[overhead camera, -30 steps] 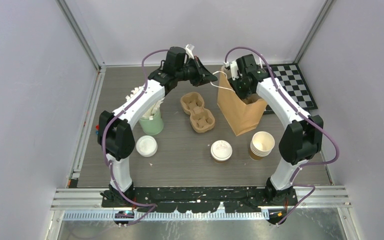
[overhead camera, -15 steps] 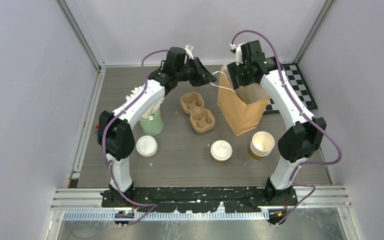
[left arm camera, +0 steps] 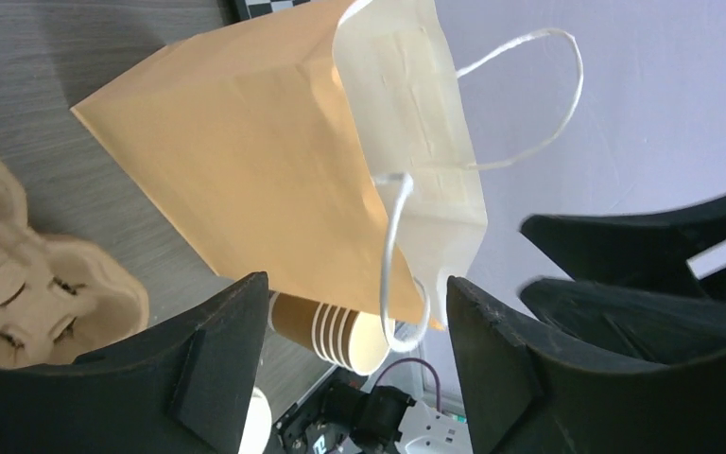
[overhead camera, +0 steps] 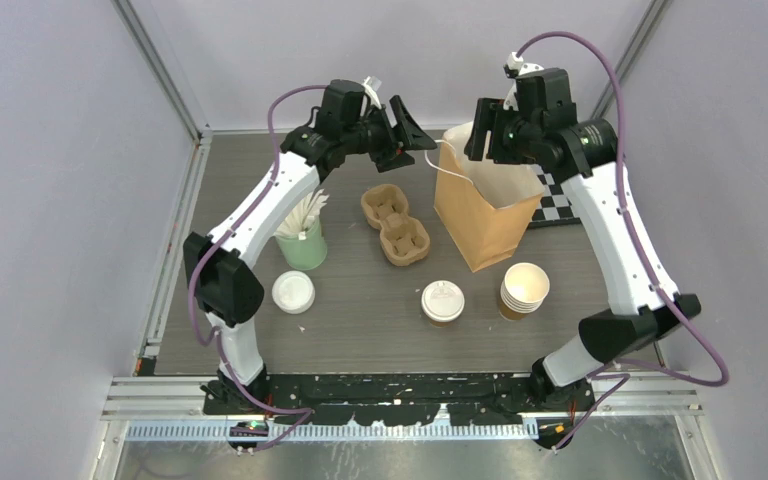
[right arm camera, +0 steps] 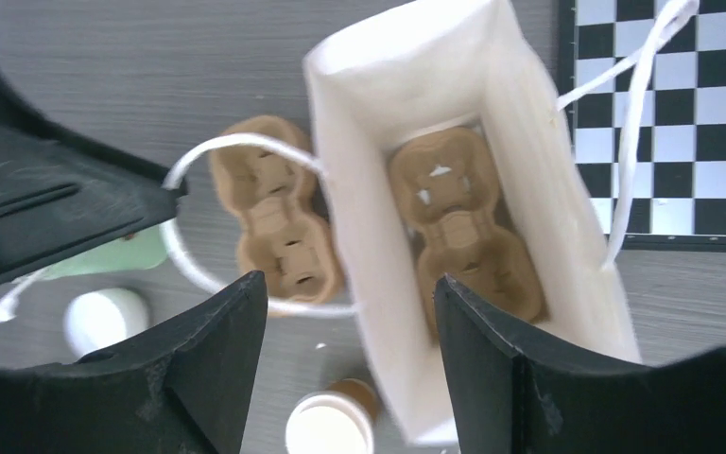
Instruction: Pack the takeout coffee
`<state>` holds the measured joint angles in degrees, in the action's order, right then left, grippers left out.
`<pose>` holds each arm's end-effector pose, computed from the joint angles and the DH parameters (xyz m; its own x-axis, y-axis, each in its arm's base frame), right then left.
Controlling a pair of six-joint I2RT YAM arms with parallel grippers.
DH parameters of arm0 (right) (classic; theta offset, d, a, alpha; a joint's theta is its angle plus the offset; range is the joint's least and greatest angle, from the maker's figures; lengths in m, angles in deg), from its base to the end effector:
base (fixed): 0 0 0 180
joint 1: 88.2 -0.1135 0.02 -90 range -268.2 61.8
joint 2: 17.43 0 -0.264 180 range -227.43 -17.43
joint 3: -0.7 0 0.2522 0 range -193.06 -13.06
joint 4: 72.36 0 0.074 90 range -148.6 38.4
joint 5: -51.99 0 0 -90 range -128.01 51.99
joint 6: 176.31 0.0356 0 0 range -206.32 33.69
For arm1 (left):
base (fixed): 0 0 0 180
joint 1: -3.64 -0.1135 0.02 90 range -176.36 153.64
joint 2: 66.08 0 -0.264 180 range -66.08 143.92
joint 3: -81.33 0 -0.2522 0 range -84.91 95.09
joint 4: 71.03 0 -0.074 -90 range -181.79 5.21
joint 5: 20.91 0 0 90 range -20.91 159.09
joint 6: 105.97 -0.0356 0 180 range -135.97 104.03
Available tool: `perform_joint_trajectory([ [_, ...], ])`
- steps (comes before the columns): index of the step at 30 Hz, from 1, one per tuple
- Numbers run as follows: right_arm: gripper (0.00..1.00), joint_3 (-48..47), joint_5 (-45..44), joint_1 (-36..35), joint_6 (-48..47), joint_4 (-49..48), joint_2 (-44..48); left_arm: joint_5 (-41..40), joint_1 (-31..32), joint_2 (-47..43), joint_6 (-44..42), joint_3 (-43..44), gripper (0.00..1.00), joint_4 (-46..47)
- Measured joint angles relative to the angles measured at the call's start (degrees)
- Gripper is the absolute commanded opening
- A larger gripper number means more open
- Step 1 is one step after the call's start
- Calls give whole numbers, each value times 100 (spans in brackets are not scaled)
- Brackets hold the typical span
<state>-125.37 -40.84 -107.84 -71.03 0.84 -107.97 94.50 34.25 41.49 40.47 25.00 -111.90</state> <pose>0.2967 0.1040 0.4571 -0.6340 0.0532 -0.7715 -0.1366 0.9742 0.1795 0.3695 -0.2364 0.3906 -0.8620 -0.3646 -0.3521 0.1391 0.4979 -0.8560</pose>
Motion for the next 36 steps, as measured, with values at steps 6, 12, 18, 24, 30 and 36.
perform_joint_trajectory([
  [6,74,-37,-299,-1102,422,306,702,-149,0,-544,-345,0,80,-769],
  [12,73,267,-608,-2151,638,667,962,-490,0,-981,-876,0,79,-1808],
  [18,71,761,-804,-2120,584,850,1032,-1067,2,-1316,-1403,-527,68,-2645],
  [24,70,955,-765,-2205,549,765,1172,-1615,391,-1521,-1956,-1707,48,-2887],
  [30,70,1141,-817,-2216,439,409,1829,-1488,1067,-1521,-1967,-2900,37,-2201],
  [36,70,1290,-1010,-2216,348,136,2406,-1419,1272,-1506,-1950,-3530,32,-1178],
])
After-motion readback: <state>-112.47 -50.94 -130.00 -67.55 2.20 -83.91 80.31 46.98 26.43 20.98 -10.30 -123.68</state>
